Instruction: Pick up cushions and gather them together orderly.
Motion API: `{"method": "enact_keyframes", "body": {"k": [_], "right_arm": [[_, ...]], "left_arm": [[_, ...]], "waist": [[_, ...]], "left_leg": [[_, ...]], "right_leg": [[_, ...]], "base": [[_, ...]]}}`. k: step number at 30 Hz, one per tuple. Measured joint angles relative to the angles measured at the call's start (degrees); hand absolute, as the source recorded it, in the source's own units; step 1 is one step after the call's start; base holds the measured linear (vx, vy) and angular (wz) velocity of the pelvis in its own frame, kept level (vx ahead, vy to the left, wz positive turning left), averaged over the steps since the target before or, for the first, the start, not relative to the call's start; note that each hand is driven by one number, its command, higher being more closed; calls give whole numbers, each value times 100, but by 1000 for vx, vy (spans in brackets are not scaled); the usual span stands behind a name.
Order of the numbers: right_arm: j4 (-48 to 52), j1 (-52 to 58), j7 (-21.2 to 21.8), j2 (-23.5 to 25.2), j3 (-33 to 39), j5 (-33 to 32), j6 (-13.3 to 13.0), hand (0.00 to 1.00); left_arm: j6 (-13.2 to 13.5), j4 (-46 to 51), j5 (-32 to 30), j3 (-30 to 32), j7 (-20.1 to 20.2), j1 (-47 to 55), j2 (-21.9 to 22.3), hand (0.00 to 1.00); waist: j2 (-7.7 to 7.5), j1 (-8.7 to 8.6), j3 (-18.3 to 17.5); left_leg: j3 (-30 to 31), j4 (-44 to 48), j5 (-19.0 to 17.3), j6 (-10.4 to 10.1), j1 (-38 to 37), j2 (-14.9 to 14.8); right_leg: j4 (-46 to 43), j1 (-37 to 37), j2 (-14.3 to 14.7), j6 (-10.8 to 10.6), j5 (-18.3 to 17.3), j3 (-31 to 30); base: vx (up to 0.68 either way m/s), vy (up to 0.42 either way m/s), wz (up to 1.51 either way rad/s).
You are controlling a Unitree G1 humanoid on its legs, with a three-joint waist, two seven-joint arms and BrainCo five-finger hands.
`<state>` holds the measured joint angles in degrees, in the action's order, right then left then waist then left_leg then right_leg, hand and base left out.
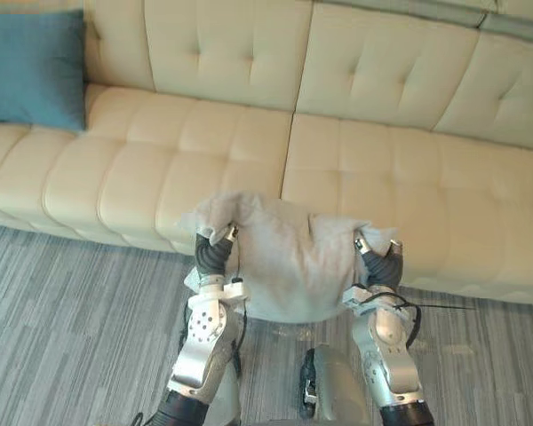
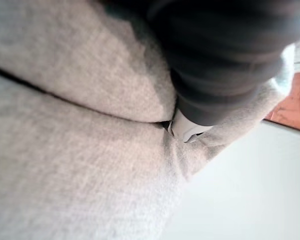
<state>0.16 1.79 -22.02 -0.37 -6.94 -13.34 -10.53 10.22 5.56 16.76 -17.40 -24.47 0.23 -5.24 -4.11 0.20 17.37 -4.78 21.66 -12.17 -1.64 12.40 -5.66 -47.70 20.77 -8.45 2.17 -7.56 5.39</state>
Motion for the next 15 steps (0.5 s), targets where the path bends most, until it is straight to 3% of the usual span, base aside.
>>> {"method": "enact_keyframes", "body": {"k": [1,3,5,6,7,8,10,11,13,14,15], "right_arm": [[-102,-12,63,3,-5,1,6,100],[-286,-28,179,-67,-2,0,37,100],[-548,-55,253,-250,3,-1,91,100],[-598,-44,274,-255,6,-2,111,100],[-609,8,301,-271,13,-5,154,100],[-612,82,328,-379,44,-9,171,100],[-516,284,363,-462,101,-10,200,100],[-397,357,364,-436,148,-10,214,100],[-39,597,367,-419,196,-9,237,100],[303,736,366,-423,246,-14,232,100],[465,770,364,-421,253,-13,224,100]], "left_arm": [[7,-33,-1,-5,8,-3,-78,100],[6,-103,-1,-5,61,-11,-166,100],[4,-336,-1,-16,199,-10,-198,100],[3,-423,0,-35,231,-4,-217,100],[-6,-559,6,-107,243,20,-273,100],[-55,-709,10,-197,251,59,-229,100],[-116,-734,11,-265,338,320,-148,100],[-117,-733,12,-266,360,351,-80,100],[-122,-733,32,-265,378,397,82,100],[-120,-712,31,-268,447,395,180,100],[-119,-686,30,-274,472,390,214,100]], "waist": [[7,-7,-7],[4,-70,-16],[-30,-198,-50],[-77,-260,-78],[-154,-361,-141],[60,-429,-245],[484,-414,-585],[547,-402,-592],[573,-305,-601],[563,-167,-612],[542,-134,-640]], "left_leg": [[2,-166,7,7,-147,-29],[3,-361,4,3,-370,-77],[15,-440,-108,-158,-636,-50],[70,-408,-193,-215,-698,9],[221,-155,-465,-353,-768,86],[395,83,-740,-459,-766,-112],[604,286,-785,-599,-704,-561],[798,874,-651,-478,-485,-684],[906,2477,92,-232,76,-910],[733,3573,236,-203,489,-1129],[574,3934,222,-177,659,-1171]], "right_leg": [[534,-37,100,-126,-172,-36],[1810,-75,298,-276,-127,-31],[3610,-160,387,-563,583,-242],[3924,-197,362,-605,739,-332],[3959,-236,293,-528,1060,-468],[3516,-158,478,-376,1264,-397],[3265,-133,858,-184,740,-43],[3240,-274,976,-66,583,101],[3211,-731,1164,144,412,289],[3328,-1135,1245,261,320,335],[3416,-1282,1245,268,316,349]], "base": [[200,22,-47],[219,1,-39],[253,-66,-6],[357,-187,43],[459,-305,60],[392,-297,51],[454,-243,30],[562,-285,35],[502,-285,23],[373,-183,7],[429,-211,1]]}}
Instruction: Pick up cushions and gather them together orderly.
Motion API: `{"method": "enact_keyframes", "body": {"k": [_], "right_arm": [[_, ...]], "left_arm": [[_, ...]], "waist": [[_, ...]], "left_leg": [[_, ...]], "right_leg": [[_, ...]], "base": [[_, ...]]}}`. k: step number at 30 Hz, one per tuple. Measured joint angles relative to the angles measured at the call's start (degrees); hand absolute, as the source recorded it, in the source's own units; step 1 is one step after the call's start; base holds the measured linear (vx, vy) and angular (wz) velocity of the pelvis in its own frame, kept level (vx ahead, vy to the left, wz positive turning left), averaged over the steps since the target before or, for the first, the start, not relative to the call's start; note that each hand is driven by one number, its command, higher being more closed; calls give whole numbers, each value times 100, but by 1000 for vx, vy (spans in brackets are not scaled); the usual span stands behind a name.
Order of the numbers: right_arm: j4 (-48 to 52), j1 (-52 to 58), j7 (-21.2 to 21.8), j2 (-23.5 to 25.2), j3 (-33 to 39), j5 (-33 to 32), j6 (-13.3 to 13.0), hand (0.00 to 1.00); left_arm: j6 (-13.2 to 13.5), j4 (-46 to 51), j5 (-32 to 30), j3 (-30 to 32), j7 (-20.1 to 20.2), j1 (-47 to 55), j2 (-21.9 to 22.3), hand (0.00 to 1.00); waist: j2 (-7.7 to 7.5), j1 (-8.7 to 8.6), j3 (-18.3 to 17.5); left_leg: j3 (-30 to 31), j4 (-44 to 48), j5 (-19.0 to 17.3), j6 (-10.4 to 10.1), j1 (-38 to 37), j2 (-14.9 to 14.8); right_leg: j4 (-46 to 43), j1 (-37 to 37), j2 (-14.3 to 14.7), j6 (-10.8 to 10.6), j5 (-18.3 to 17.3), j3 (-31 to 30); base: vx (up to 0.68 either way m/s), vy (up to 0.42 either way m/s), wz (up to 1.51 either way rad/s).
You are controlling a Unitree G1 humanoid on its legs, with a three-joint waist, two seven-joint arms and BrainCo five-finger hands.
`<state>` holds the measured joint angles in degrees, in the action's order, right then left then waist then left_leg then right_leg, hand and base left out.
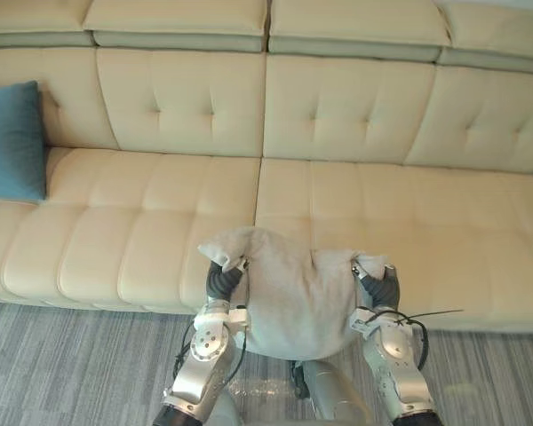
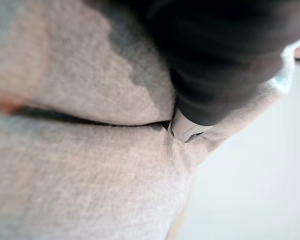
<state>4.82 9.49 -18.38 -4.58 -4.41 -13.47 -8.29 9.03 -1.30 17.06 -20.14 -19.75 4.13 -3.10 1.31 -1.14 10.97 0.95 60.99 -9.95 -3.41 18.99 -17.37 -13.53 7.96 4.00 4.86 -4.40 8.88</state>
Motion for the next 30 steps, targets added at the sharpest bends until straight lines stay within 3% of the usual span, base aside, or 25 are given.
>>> {"method": "enact_keyframes", "body": {"k": [2,4,7,9,10,11,13,19,30], "right_arm": [[433,39,-6,4,122,0,-49,100],[562,27,-17,-9,285,-1,-82,100],[528,30,-31,-5,470,0,-77,100],[439,120,-34,-17,614,6,-65,100],[314,147,-35,22,667,9,-63,100],[106,199,-36,147,710,29,-19,100],[-162,244,-36,280,774,176,4,100],[-867,43,-19,287,744,233,111,100],[-1539,-793,-3,25,624,226,187,100]], "left_arm": [[3,89,-2,-4,45,-39,132,100],[1,89,-10,-40,126,-116,259,100],[1,86,-46,-152,138,-265,335,100],[0,36,-112,-279,139,-255,331,100],[0,-5,-120,-331,154,-252,266,100],[-28,-87,-121,-378,181,-245,198,100],[-63,-189,-121,-427,197,-201,118,100],[-101,-209,-123,-563,207,-191,-252,100],[-187,-244,-129,-468,221,-265,-358,100]], "waist": [[-36,70,-44],[-27,142,-61],[-10,147,-85],[165,149,-259],[101,115,-356],[-127,77,-483],[-352,97,-639],[-439,103,-750],[-321,4,-765]], "left_leg": [[-430,79,-89,99,324,-31],[-610,-736,-220,38,265,6],[-580,-2434,-213,-63,-2,224],[-476,-3765,764,1,-421,463],[-502,-3930,577,-151,-588,489],[-520,-4328,578,-230,-852,712],[-633,-4792,712,-168,-1161,926],[-850,-5221,805,-44,-1516,1248],[-1330,-6206,1420,-56,-1525,1174]], "right_leg": [[202,-325,-81,-1,1,9],[245,-530,-133,-39,-22,34],[221,-835,-151,-263,-167,34],[159,-1030,-43,-516,-375,-70],[159,-1106,-63,-507,-500,-142],[147,-1160,-253,-529,-630,-203],[156,-1211,-442,-558,-651,-400],[495,-1404,-695,-575,-633,-1052],[844,-789,-582,-633,-244,-1637]], "base": [[356,-148,-2],[331,-83,0],[241,61,3],[210,159,-11],[230,175,9],[225,164,15],[173,140,4],[52,107,-11],[-70,3,-29]]}}
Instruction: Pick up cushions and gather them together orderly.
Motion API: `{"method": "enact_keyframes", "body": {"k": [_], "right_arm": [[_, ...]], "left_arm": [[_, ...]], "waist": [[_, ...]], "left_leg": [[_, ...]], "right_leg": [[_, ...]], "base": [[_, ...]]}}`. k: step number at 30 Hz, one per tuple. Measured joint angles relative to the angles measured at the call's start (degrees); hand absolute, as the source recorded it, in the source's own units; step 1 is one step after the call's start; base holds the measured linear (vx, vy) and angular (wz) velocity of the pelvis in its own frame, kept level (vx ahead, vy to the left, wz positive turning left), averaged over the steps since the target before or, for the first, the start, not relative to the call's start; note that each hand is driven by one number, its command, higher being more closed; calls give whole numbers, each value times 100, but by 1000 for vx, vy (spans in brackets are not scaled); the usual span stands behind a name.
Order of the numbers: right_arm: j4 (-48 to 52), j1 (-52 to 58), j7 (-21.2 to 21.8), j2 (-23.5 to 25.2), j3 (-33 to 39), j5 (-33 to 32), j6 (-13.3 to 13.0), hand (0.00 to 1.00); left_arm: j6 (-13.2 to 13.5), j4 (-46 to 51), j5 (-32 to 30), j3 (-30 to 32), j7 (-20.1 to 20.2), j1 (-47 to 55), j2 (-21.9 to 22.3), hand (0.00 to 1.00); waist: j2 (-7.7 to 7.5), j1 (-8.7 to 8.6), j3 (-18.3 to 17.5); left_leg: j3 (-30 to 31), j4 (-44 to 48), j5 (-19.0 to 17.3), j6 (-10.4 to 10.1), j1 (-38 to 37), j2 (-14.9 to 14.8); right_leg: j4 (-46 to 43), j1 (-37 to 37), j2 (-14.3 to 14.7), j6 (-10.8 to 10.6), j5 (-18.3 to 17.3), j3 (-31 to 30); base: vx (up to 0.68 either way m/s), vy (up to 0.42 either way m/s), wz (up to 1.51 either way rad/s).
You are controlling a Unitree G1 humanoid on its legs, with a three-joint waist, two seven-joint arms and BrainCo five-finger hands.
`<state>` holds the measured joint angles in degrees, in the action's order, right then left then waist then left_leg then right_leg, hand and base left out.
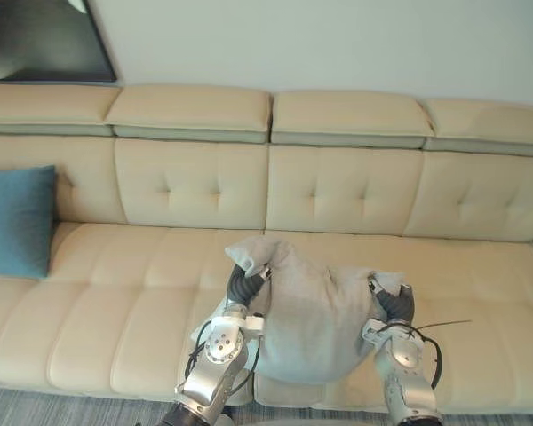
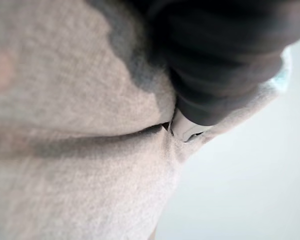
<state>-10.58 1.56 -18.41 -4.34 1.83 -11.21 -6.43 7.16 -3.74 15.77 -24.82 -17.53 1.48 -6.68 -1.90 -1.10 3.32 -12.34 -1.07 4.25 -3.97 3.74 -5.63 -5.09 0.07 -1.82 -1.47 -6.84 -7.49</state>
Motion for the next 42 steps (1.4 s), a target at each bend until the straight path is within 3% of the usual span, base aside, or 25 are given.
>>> {"method": "enact_keyframes", "body": {"k": [6,10,13,19,23,30,31,42], "right_arm": [[-48,-1311,-56,-143,-238,1,-1,100],[-62,-2619,-295,-407,-403,-2,-1,100],[-272,-3601,-487,-658,-430,-2,-2,100],[-854,-5889,-979,-1109,-484,192,1,100],[-1303,-6901,-1199,-1374,-580,368,28,100],[-2259,-7771,-1378,-1497,-771,449,202,100],[-2330,-7806,-1399,-1498,-769,447,215,0],[-2684,-7995,-1537,-1855,-452,185,166,0]], "left_arm": [[-7,2,4,433,-290,-798,-63,100],[106,2,8,698,-714,-1981,-219,100],[165,-54,13,850,-955,-2801,-390,100],[476,-1049,66,1233,-1487,-4864,-966,100],[626,-1842,385,1250,-1494,-5808,-1343,100],[658,-3208,832,1181,-1293,-6783,-1515,100],[668,-3256,852,1174,-1212,-6843,-1551,0],[752,-3652,750,1536,-1047,-7214,-2026,0]], "waist": [[127,34,376],[164,143,759],[206,147,1059],[296,141,1790],[391,130,2174],[515,43,2282],[531,42,2291],[542,33,2302]], "left_leg": [[-129,-226,314,105,468,-50],[-69,-221,556,140,1085,-98],[21,-212,658,179,1329,-82],[183,-208,870,223,1721,-56],[219,-281,979,232,1880,-10],[355,-298,1109,225,2478,92],[355,-293,1108,225,2569,104],[337,-337,1186,177,2901,78]], "right_leg": [[242,497,67,-84,425,-132],[248,1070,115,-122,646,-80],[212,1276,114,-154,709,-8],[-78,1746,90,-165,711,192],[-389,2069,69,-219,619,296],[-937,2947,-15,-256,527,384],[-990,3076,-26,-257,526,376],[-1063,3535,-7,-255,525,269]], "base": [[-86,9,-14],[-107,-7,4],[-71,2,13],[-56,1,11],[-36,-8,4],[-17,-6,0],[-22,-16,-12],[-14,-43,-8]]}}
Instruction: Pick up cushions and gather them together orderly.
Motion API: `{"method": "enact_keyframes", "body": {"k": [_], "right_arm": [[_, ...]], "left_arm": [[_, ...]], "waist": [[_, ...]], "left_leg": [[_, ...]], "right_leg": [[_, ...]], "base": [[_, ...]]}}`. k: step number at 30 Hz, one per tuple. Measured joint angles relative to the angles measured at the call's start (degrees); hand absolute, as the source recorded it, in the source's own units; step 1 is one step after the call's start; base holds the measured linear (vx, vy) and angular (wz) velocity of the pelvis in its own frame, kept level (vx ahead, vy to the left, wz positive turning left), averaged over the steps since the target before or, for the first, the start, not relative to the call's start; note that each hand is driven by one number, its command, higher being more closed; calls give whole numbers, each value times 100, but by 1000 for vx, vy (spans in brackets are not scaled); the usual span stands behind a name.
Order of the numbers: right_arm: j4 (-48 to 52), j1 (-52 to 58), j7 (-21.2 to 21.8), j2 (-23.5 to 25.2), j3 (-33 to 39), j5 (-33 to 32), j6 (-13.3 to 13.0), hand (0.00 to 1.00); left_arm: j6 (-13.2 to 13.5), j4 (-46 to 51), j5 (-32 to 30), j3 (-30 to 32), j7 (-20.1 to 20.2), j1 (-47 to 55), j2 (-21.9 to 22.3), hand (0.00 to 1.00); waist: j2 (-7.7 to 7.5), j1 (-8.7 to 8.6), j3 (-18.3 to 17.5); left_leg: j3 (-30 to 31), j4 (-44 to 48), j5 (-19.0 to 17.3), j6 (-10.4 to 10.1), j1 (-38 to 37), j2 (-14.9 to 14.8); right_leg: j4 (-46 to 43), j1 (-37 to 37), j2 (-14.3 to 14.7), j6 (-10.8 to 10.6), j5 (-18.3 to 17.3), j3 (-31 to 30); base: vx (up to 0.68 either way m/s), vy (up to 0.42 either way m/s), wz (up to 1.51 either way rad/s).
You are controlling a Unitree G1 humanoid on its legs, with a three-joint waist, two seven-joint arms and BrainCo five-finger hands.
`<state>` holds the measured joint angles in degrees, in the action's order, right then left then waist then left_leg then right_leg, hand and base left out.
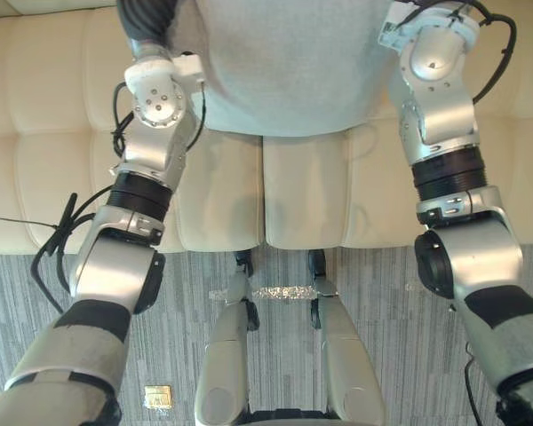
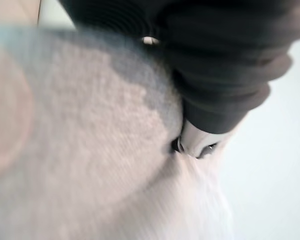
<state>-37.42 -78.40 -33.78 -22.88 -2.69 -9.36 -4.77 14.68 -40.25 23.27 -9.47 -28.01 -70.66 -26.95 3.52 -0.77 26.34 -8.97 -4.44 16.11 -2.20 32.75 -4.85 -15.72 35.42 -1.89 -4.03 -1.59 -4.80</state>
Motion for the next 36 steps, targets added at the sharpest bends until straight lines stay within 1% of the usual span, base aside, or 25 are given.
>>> {"method": "enact_keyframes", "body": {"k": [1,3,4,6,8,9,12,13,14,15,17,18,20,21,22,24,25,26,27,28,30,31,33,35,36], "right_arm": [[-2,-1,3,-50,61,-58,-5,0],[-2,3,67,-316,277,-418,-124,0],[-2,21,78,-374,372,-478,-137,0],[-1,110,198,-542,750,-984,-197,0],[42,375,303,-743,993,-1268,-199,0],[51,587,424,-853,1138,-1389,-197,0],[310,1054,594,-937,1435,-1605,-198,0],[626,1406,696,-930,1521,-1782,-239,0],[1022,1857,769,-907,1619,-1830,-258,0],[1199,2080,802,-900,1642,-1837,-263,0],[2074,3152,972,-660,1819,-1816,-328,0],[2294,3450,1008,-565,1847,-1806,-354,0],[3085,4821,1254,1,1927,-1606,-424,0],[3165,5112,1310,181,1953,-1516,-423,0],[3201,5739,1439,589,1985,-1324,-410,0],[3165,6724,1623,1228,1979,-1023,-355,0],[3137,6990,1663,1397,1976,-965,-353,0],[2964,7455,1748,1685,1946,-791,-348,0],[2664,7874,1815,1868,1852,-600,-290,0],[2498,8076,1844,1925,1762,-516,-253,0],[1735,8641,2023,2173,1467,-221,-158,0],[1542,8720,2068,2232,1423,-142,-127,0],[824,8920,2238,2418,1311,47,-56,0],[347,8938,2344,2544,1313,62,8,0],[262,8944,2369,2561,1313,64,11,0]], "left_arm": [[1,4,-47,40,41,-1,-41,0],[-4,4,-72,292,134,-8,-202,0],[-5,4,-70,405,138,7,-221,0],[-11,14,-50,862,204,147,-321,0],[-37,25,42,1304,230,476,-503,0],[-43,30,112,1493,262,698,-581,0],[-51,239,174,1772,376,1248,-594,0],[-55,493,170,1871,488,1649,-557,0],[-54,767,168,1950,566,2074,-426,0],[-55,873,166,1989,594,2271,-342,0],[-56,1252,163,2116,717,3243,181,0],[-58,1363,160,2126,735,3540,342,0],[-78,1805,24,2030,938,4737,1127,0],[-110,1829,-36,1959,985,4996,1318,0],[-200,1829,-165,1822,1154,5575,1717,0],[-364,1812,-336,1527,1442,6433,2210,0],[-390,1778,-357,1442,1495,6643,2315,0],[-436,1598,-445,1333,1650,7014,2487,0],[-530,1352,-607,1268,1827,7322,2594,0],[-566,1217,-704,1256,1896,7469,2632,0],[-652,624,-1055,1264,2089,7818,2673,0],[-668,477,-1176,1274,2122,7855,2672,0],[-687,-39,-1500,1304,2225,7888,2676,0],[-743,-357,-1739,1392,2264,7887,2692,0],[-762,-414,-1776,1417,2268,7889,2699,0]], "waist": [[0,2,0],[3,23,2],[3,26,2],[3,84,1],[3,114,1],[3,120,1],[3,126,1],[3,129,1],[4,133,0],[4,137,0],[-4,161,-5],[-9,164,-13],[-25,203,-46],[-24,222,-80],[-23,254,-239],[-35,303,-421],[-41,312,-475],[-51,314,-637],[-72,318,-862],[-89,323,-983],[-194,328,-1364],[-224,329,-1451],[-311,333,-1695],[-366,332,-1817],[-378,332,-1847]], "left_leg": [[3,-43,26,-8,-3,0],[12,-133,92,-12,-3,4],[13,-133,92,-12,-4,3],[3,-133,93,-13,-49,-18],[4,-133,93,-14,-158,-18],[9,-133,92,-15,-239,-19],[11,-135,66,-46,-398,-12],[5,-135,22,-100,-480,-20],[9,-136,-11,-131,-569,-24],[10,-136,-58,-163,-613,-24],[12,-136,-161,-146,-854,-24],[10,-135,-175,-134,-913,-24],[19,-135,-247,-152,-1156,-23],[20,-135,-271,-145,-1211,-24],[27,-136,-313,-138,-1255,-33],[33,-135,-385,-162,-1426,-54],[34,-136,-421,-148,-1490,-57],[30,-136,-480,-123,-1632,-59],[22,-136,-502,-132,-1776,-54],[21,-136,-537,-141,-1851,-51],[-6,-136,-664,-171,-2216,-50],[-11,-136,-688,-184,-2288,-51],[-17,-138,-758,-185,-2502,-45],[-19,-139,-799,-179,-2641,-37],[-25,-139,-804,-177,-2665,-37]], "right_leg": [[-2,13,0,-1,0,5],[-14,48,-2,-1,0,23],[-16,48,-4,-1,0,25],[-75,45,-12,-3,-4,28],[-143,-30,-29,3,-45,66],[-161,-116,-38,23,-69,108],[-209,-278,-65,49,-172,168],[-209,-363,-70,49,-191,210],[-206,-469,-82,58,-225,263],[-207,-519,-85,63,-237,276],[-197,-775,-96,76,-292,306],[-194,-839,-98,76,-313,310],[-159,-1111,-104,72,-385,343],[-138,-1172,-104,78,-403,353],[-70,-1255,-98,96,-427,387],[74,-1506,-81,104,-437,417],[131,-1595,-79,104,-438,426],[258,-1790,-78,104,-439,438],[380,-1997,-87,103,-439,448],[435,-2103,-91,101,-440,454],[631,-2546,-103,80,-457,477],[659,-2624,-106,83,-467,487],[744,-2820,-126,87,-519,533],[781,-2973,-148,89,-556,582],[786,-2994,-153,81,-562,586]], "base": [[7,-52,3],[15,-50,3],[28,-57,2],[38,-76,-1],[32,-79,2],[26,-75,7],[3,-73,9],[-13,-65,9],[-10,-77,8],[7,-63,9],[29,-59,6],[48,-57,6],[72,-62,6],[84,-66,5],[94,-61,5],[126,-58,4],[123,-41,2],[133,-33,2],[139,-27,2],[158,-23,-1],[169,-32,-3],[118,-34,-1],[20,-11,0],[0,0,0],[25,-9,-5]]}}
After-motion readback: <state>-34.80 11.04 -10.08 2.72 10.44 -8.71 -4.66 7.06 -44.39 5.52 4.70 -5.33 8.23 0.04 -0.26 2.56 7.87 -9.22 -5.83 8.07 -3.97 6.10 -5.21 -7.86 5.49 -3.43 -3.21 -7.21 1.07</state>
